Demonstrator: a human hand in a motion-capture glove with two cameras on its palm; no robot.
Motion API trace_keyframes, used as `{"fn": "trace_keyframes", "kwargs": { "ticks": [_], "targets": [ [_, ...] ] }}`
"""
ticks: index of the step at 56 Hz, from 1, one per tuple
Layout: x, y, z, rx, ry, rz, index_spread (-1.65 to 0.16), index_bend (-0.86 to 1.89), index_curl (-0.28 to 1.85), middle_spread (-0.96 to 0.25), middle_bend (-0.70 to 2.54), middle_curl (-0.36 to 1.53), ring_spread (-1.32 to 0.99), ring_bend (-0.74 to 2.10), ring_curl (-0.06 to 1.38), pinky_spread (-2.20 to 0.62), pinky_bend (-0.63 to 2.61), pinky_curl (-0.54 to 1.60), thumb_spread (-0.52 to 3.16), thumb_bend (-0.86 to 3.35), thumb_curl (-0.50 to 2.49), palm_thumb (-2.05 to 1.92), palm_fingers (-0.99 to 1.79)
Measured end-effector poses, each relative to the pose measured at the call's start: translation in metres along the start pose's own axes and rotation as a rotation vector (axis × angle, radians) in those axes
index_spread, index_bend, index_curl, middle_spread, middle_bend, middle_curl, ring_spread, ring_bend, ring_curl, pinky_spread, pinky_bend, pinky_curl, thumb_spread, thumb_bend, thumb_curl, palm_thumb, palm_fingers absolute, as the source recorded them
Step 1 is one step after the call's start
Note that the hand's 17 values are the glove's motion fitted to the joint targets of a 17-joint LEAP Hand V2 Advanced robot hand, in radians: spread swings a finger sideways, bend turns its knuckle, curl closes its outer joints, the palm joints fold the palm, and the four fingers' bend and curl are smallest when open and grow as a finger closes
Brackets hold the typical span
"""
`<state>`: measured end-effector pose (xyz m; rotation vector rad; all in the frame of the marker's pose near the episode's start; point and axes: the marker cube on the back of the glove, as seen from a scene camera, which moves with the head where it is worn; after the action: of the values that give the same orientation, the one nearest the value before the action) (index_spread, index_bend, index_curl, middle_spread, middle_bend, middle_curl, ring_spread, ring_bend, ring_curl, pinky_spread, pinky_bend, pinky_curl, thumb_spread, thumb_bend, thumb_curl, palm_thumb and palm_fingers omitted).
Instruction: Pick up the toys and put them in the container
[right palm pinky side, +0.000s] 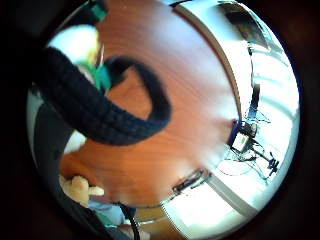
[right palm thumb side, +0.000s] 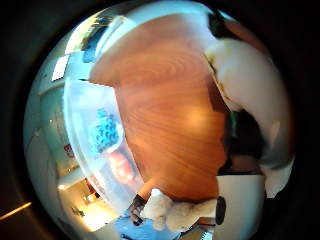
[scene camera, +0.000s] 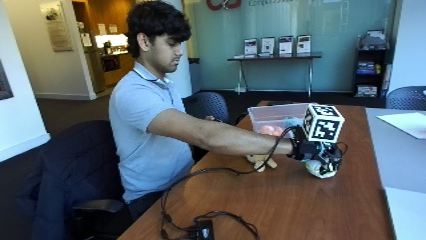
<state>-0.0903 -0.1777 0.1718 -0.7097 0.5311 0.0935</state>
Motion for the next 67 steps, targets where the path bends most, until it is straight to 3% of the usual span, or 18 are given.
{"fn": "trace_keyframes", "kwargs": {
  "ticks": [5, 8, 18, 27, 39, 47, 57, 67],
  "targets": [
    [0.026, 0.010, -0.015, 0.137, -0.032, 0.016, -0.31, 0.19, 0.35, 0.00, 0.27, 0.38, -0.11, 0.66, 0.36, -0.16, 1.17, 0.32, 1.65, 0.39, 0.46, 0.54, 0.72],
    [0.043, 0.016, -0.023, 0.162, -0.046, 0.041, -0.29, 0.20, 0.37, 0.00, 0.30, 0.40, -0.13, 0.74, 0.40, -0.21, 1.14, 0.32, 1.62, 0.45, 0.50, 0.64, 0.82],
    [0.085, 0.036, -0.057, 0.220, -0.141, 0.141, -0.25, 0.21, 0.43, 0.00, 0.35, 0.45, -0.17, 0.87, 0.49, -0.32, 1.07, 0.34, 1.58, 0.54, 0.55, 0.79, 0.97],
    [0.071, 0.046, -0.125, 0.303, -0.186, 0.142, -0.23, 0.19, 0.46, 0.01, 0.35, 0.48, -0.17, 0.91, 0.52, -0.36, 1.04, 0.36, 1.58, 0.57, 0.58, 0.82, 1.03],
    [-0.021, 0.054, -0.236, 0.450, -0.208, -0.008, -0.22, 0.18, 0.49, 0.01, 0.33, 0.52, -0.17, 0.91, 0.53, -0.38, 1.02, 0.38, 1.56, 0.58, 0.60, 0.84, 1.05],
    [-0.107, 0.062, -0.277, 0.476, -0.221, -0.179, -0.21, 0.17, 0.50, 0.02, 0.32, 0.54, -0.17, 0.90, 0.53, -0.38, 1.01, 0.39, 1.55, 0.58, 0.60, 0.84, 1.05],
    [-0.225, 0.069, -0.269, 0.400, -0.187, -0.400, -0.21, 0.16, 0.49, 0.02, 0.32, 0.57, -0.17, 0.90, 0.54, -0.39, 1.02, 0.40, 1.52, 0.56, 0.61, 0.82, 1.03],
    [-0.279, 0.072, -0.247, 0.301, -0.066, -0.491, -0.21, 0.15, 0.47, 0.02, 0.32, 0.60, -0.17, 0.91, 0.54, -0.39, 1.01, 0.40, 1.50, 0.54, 0.61, 0.81, 1.04]
  ]
}}
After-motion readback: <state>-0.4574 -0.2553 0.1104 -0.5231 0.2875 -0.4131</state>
